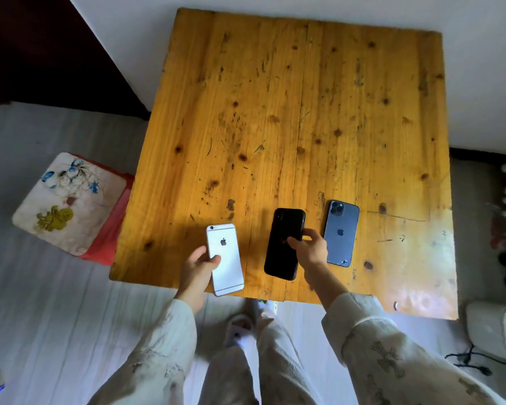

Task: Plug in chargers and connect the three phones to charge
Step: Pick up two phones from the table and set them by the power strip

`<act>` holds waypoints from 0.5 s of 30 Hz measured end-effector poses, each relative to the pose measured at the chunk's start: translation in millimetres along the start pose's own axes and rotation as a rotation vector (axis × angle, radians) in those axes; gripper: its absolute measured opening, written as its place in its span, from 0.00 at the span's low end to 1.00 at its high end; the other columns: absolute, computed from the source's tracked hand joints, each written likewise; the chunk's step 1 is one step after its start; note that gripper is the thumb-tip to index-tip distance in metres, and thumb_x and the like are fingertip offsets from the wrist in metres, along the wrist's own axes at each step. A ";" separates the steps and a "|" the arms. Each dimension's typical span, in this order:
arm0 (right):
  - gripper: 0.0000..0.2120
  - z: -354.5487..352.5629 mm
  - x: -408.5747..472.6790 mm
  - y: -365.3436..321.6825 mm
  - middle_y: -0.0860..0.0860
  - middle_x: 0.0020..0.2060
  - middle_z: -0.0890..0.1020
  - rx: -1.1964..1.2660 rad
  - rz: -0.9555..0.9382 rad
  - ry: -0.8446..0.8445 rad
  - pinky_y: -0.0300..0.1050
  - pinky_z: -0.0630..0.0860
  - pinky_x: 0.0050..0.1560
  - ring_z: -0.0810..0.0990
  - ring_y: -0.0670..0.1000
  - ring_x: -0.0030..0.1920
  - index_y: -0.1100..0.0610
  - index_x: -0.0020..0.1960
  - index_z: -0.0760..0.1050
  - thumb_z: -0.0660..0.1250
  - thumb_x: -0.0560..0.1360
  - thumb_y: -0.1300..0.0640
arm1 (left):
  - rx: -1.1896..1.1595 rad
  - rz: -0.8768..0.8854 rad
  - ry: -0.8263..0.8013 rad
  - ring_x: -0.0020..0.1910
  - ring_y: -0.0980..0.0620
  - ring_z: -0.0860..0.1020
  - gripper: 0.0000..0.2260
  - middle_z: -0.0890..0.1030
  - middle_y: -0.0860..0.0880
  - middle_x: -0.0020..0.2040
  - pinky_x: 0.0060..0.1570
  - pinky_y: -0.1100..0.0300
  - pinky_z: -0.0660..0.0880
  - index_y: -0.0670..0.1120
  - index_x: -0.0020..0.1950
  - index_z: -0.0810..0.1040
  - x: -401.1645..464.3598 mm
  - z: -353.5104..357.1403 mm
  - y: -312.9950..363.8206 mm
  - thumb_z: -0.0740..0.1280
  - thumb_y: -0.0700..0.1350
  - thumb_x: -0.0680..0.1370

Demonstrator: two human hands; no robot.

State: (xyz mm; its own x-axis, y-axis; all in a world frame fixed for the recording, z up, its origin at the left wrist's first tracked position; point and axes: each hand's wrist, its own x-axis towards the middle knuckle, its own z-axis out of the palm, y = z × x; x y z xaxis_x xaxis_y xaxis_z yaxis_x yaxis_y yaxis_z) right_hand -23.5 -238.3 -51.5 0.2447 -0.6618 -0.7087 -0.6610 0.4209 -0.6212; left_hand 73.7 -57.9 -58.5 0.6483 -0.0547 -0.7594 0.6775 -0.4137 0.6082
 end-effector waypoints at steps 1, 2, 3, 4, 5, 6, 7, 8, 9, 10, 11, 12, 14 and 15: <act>0.15 -6.3 -9.7 3.0 0.57 0.46 0.82 0.053 -0.001 -0.007 0.42 0.75 0.37 0.78 0.52 0.40 0.60 0.58 0.73 0.67 0.72 0.65 | -0.017 0.006 -0.026 0.61 0.43 0.73 0.23 0.74 0.42 0.66 0.58 0.52 0.69 0.42 0.67 0.68 -4.9 -3.3 0.8 0.67 0.35 0.73; 0.13 -14.4 -21.1 6.0 0.55 0.42 0.81 0.115 -0.002 -0.015 0.41 0.75 0.34 0.78 0.51 0.38 0.59 0.56 0.74 0.67 0.72 0.65 | -0.027 0.013 -0.060 0.58 0.44 0.74 0.23 0.75 0.42 0.64 0.56 0.52 0.70 0.42 0.67 0.69 -11.1 -5.4 2.0 0.67 0.35 0.72; 0.11 -23.8 -33.1 9.7 0.53 0.39 0.80 0.175 -0.006 -0.023 0.39 0.74 0.33 0.78 0.50 0.37 0.58 0.54 0.73 0.66 0.73 0.66 | -0.033 0.022 -0.100 0.55 0.45 0.76 0.23 0.76 0.42 0.62 0.51 0.54 0.71 0.42 0.67 0.69 -18.5 -7.1 3.6 0.67 0.34 0.72; 0.10 -33.9 -45.4 14.5 0.54 0.38 0.79 0.230 -0.012 -0.034 0.40 0.74 0.34 0.78 0.52 0.38 0.58 0.53 0.73 0.65 0.73 0.66 | -0.033 0.036 -0.148 0.51 0.46 0.76 0.23 0.78 0.42 0.60 0.46 0.56 0.71 0.42 0.66 0.69 -26.7 -7.7 5.2 0.67 0.34 0.72; 0.09 -44.5 -58.3 20.9 0.55 0.39 0.79 0.284 -0.018 -0.043 0.43 0.74 0.38 0.78 0.53 0.39 0.60 0.53 0.73 0.64 0.74 0.66 | -0.022 0.051 -0.199 0.46 0.47 0.77 0.22 0.79 0.43 0.56 0.42 0.57 0.71 0.43 0.66 0.70 -36.1 -7.0 7.0 0.67 0.34 0.72; 0.07 -55.5 -72.4 28.3 0.57 0.40 0.79 0.342 -0.023 -0.046 0.46 0.73 0.40 0.77 0.54 0.39 0.60 0.52 0.73 0.63 0.75 0.67 | -0.006 0.068 -0.247 0.42 0.50 0.77 0.21 0.79 0.44 0.52 0.39 0.58 0.71 0.43 0.65 0.70 -46.3 -5.4 8.3 0.67 0.35 0.72; 0.06 -66.6 -87.1 37.0 0.58 0.39 0.79 0.409 -0.023 -0.042 0.45 0.73 0.40 0.77 0.54 0.38 0.60 0.51 0.74 0.63 0.75 0.67 | 0.006 0.083 -0.288 0.39 0.53 0.76 0.20 0.79 0.46 0.49 0.36 0.58 0.70 0.43 0.64 0.70 -57.1 -2.5 9.0 0.67 0.35 0.73; 0.06 -78.3 -102.6 45.8 0.57 0.37 0.79 0.475 -0.021 -0.030 0.42 0.74 0.37 0.78 0.52 0.36 0.60 0.49 0.74 0.62 0.75 0.68 | 0.012 0.096 -0.328 0.37 0.54 0.76 0.20 0.79 0.48 0.46 0.35 0.59 0.70 0.44 0.63 0.70 -68.1 1.6 8.5 0.66 0.34 0.72; 0.06 -90.1 -117.5 54.8 0.56 0.37 0.79 0.536 -0.020 -0.009 0.40 0.75 0.35 0.78 0.51 0.35 0.60 0.49 0.75 0.62 0.75 0.68 | 0.019 0.107 -0.375 0.37 0.54 0.76 0.19 0.79 0.50 0.43 0.35 0.59 0.69 0.46 0.62 0.71 -79.6 7.3 7.8 0.66 0.34 0.72; 0.07 -102.8 -131.9 64.4 0.56 0.37 0.79 0.587 -0.024 0.018 0.39 0.75 0.35 0.78 0.51 0.35 0.60 0.50 0.75 0.62 0.75 0.68 | 0.034 0.116 -0.430 0.37 0.54 0.76 0.18 0.79 0.51 0.41 0.35 0.59 0.69 0.48 0.59 0.71 -91.7 14.4 6.4 0.66 0.34 0.73; 0.07 -115.9 -145.8 74.3 0.57 0.39 0.79 0.629 -0.031 0.049 0.41 0.75 0.37 0.78 0.52 0.36 0.60 0.52 0.74 0.62 0.75 0.68 | 0.060 0.123 -0.486 0.37 0.53 0.76 0.16 0.80 0.51 0.40 0.35 0.59 0.70 0.49 0.57 0.72 -104.6 22.4 4.0 0.66 0.34 0.73; 0.08 -130.1 -159.1 84.5 0.57 0.41 0.79 0.659 -0.039 0.088 0.42 0.74 0.39 0.78 0.53 0.38 0.60 0.53 0.74 0.61 0.75 0.67 | 0.095 0.134 -0.544 0.37 0.53 0.77 0.14 0.80 0.52 0.39 0.35 0.59 0.70 0.49 0.54 0.73 -118.5 32.1 0.5 0.66 0.35 0.73; 0.09 -159.7 -184.8 106.8 0.57 0.41 0.79 0.707 -0.053 0.186 0.43 0.73 0.41 0.78 0.54 0.39 0.61 0.54 0.74 0.62 0.75 0.67 | 0.186 0.156 -0.662 0.37 0.53 0.77 0.10 0.81 0.53 0.38 0.37 0.60 0.70 0.50 0.47 0.75 -148.9 53.6 -8.9 0.66 0.35 0.73; 0.10 -175.5 -198.0 119.2 0.57 0.41 0.80 0.744 -0.061 0.245 0.42 0.73 0.41 0.78 0.53 0.39 0.61 0.55 0.74 0.62 0.75 0.67 | 0.233 0.164 -0.719 0.37 0.52 0.77 0.09 0.81 0.53 0.38 0.37 0.59 0.70 0.50 0.45 0.76 -165.6 65.8 -14.6 0.66 0.35 0.73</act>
State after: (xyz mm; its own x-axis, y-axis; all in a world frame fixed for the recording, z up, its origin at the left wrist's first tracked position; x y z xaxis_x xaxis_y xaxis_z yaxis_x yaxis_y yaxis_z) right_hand -275.2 -166.0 73.5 0.0450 -0.7787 -0.6258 0.0184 0.6270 -0.7788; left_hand -66.4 -102.6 43.2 0.2950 -0.6757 -0.6756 0.4496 -0.5257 0.7221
